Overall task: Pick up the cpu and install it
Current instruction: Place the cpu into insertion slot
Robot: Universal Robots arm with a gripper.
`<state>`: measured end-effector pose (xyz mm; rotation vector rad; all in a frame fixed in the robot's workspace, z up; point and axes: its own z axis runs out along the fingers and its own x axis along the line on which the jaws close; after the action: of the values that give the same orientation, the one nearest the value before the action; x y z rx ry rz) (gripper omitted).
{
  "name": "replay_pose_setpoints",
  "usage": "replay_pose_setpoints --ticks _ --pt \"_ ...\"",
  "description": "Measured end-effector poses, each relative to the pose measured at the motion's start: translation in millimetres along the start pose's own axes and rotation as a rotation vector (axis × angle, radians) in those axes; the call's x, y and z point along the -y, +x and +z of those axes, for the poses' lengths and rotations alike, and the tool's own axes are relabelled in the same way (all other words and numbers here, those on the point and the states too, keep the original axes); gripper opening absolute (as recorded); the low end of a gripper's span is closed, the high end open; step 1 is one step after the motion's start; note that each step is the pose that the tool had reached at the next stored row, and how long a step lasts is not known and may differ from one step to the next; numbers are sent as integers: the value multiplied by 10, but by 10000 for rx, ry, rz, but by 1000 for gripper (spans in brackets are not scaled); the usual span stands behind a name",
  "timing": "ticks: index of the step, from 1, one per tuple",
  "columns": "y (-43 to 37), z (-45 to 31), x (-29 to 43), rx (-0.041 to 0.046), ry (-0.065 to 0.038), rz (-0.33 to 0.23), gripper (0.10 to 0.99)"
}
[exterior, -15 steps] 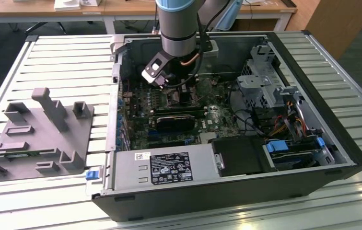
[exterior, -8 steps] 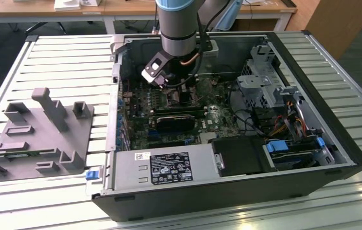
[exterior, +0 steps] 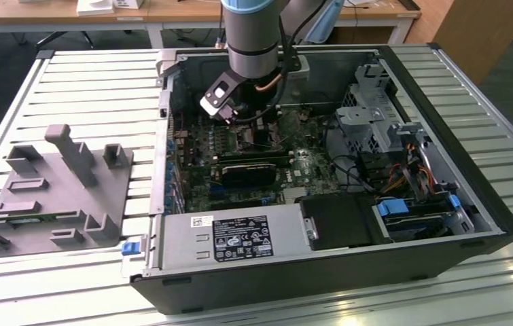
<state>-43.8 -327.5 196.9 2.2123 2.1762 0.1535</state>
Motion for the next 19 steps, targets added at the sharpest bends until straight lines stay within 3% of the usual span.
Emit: replay_pose_setpoints --ticks 19 --pt "-2 38 8 4 2 2 537"
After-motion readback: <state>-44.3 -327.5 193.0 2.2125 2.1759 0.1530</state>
